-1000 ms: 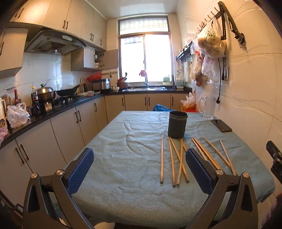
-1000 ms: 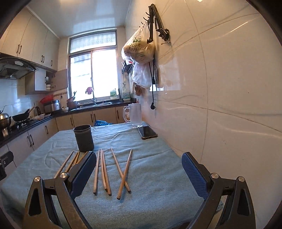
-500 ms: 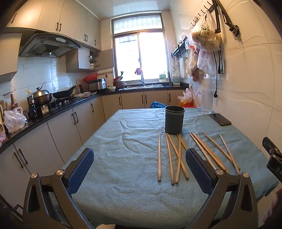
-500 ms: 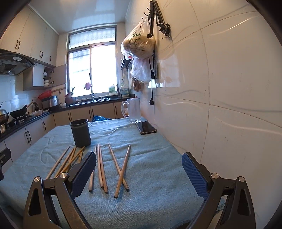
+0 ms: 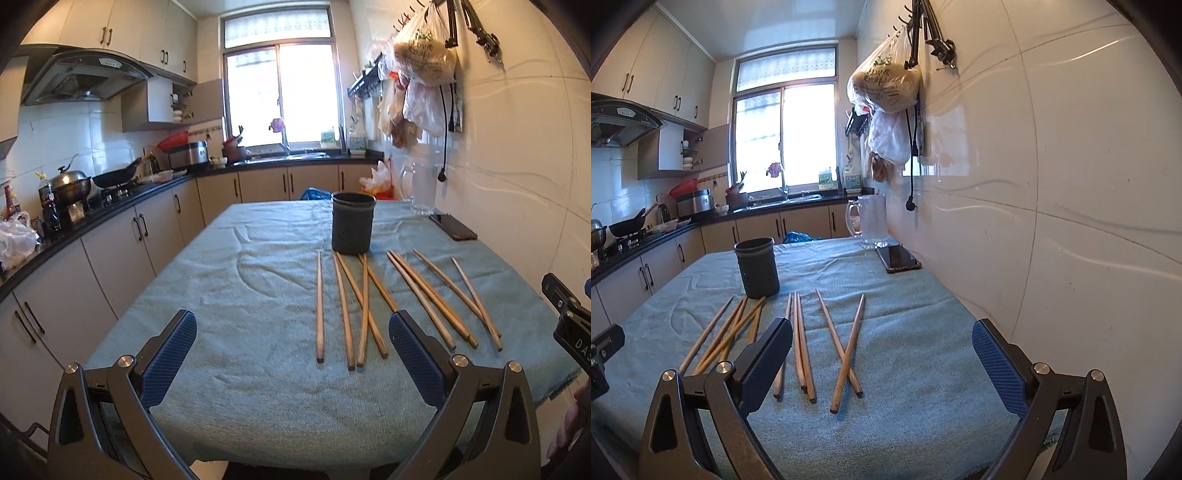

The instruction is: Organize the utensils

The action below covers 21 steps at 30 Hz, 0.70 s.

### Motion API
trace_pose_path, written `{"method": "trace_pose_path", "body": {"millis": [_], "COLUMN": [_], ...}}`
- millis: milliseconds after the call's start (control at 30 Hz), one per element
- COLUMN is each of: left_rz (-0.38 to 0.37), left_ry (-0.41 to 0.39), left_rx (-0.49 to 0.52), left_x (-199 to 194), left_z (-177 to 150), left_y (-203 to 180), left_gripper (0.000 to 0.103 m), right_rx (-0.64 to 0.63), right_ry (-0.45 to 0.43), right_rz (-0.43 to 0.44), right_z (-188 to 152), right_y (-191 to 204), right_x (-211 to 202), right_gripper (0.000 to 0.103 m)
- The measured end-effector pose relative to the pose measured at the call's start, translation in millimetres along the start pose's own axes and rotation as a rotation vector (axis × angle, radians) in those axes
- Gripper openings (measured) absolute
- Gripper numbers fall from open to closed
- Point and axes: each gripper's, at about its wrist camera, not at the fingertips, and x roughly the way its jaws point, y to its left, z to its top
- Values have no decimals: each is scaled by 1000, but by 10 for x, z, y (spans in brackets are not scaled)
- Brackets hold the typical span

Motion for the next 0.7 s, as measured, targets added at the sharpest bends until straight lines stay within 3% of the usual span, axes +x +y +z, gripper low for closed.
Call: {"method": "trace_pose_path", "body": {"millis": [700], "left_rz": [-35], "left_ry": [46], "left_rx": [42], "left_x": [238], "left_z": [-6], "left_y": [-197], "left_gripper": [103], "right_rx": [-41], "right_ry": [60], "right_rz": [-12], "right_z": [-41], "right_y": [-22], "right_x": [280], "right_gripper": [100]}}
